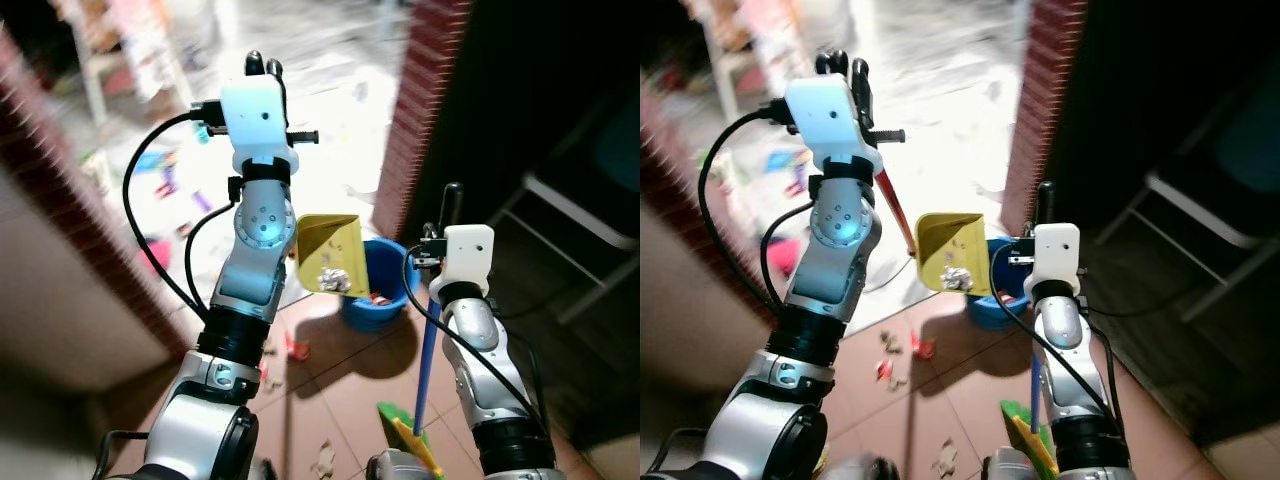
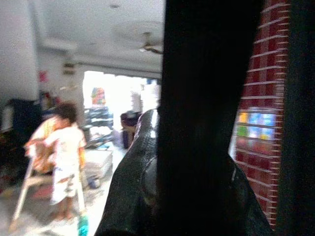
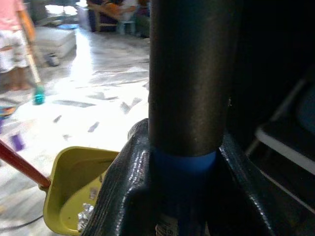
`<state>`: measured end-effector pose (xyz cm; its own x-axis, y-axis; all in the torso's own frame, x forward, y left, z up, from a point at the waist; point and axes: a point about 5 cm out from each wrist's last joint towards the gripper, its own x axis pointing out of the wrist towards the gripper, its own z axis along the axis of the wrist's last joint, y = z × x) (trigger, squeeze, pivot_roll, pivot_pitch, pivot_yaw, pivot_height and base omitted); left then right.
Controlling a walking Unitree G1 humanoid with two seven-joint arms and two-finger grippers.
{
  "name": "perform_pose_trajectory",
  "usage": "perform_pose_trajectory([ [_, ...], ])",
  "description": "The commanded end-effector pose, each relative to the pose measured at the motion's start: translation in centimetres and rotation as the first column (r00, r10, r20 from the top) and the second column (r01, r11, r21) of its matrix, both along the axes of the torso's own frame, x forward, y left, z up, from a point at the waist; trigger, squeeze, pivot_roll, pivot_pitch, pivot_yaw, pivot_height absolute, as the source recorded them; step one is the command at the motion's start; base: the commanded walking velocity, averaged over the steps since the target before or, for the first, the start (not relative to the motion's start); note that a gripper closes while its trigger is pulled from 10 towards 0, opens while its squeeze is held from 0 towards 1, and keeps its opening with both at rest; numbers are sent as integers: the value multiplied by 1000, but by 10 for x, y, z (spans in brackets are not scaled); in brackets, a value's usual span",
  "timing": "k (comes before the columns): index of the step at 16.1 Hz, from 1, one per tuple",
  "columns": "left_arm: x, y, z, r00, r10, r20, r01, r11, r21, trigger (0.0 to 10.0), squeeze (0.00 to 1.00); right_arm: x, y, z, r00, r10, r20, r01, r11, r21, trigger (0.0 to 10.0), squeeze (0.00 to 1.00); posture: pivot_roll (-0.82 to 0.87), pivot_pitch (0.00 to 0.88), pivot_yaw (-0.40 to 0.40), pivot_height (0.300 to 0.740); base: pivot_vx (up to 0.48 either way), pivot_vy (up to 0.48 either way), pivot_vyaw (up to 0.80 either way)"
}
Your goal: Sweep floor
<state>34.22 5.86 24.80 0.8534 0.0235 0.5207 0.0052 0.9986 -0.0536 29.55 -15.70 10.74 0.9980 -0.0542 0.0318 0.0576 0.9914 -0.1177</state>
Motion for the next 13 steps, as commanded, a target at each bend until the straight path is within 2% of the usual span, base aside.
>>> perform_pose_trajectory([
  [1, -7, -10, 25, 991, -45, 127, 47, 999, -11, 10000, 0, 1, 0, 9, 999, 2, 42, -2, 1000, -2, 10000, 0, -137, 32, 60, 740, 382, -255, 0],
  [7, -10, -15, 22, 988, -61, 142, 60, 998, 14, 10000, 0, 3, 1, 10, 999, 4, 48, -4, 1000, 0, 10000, 0, -136, 31, 61, 740, 370, -260, 0],
  [10, -11, -16, 20, 987, -66, 149, 62, 998, 31, 10000, 0, 3, 1, 11, 999, 4, 50, -4, 1000, 1, 10000, 0, -136, 31, 61, 740, 321, 0, 0],
  [13, -13, -18, 19, 984, -79, 160, 71, 996, 56, 10000, 0, 3, 1, 11, 999, 6, 50, -6, 1000, 1, 10000, 0, -137, 30, 61, 740, 0, 0, 0],
])
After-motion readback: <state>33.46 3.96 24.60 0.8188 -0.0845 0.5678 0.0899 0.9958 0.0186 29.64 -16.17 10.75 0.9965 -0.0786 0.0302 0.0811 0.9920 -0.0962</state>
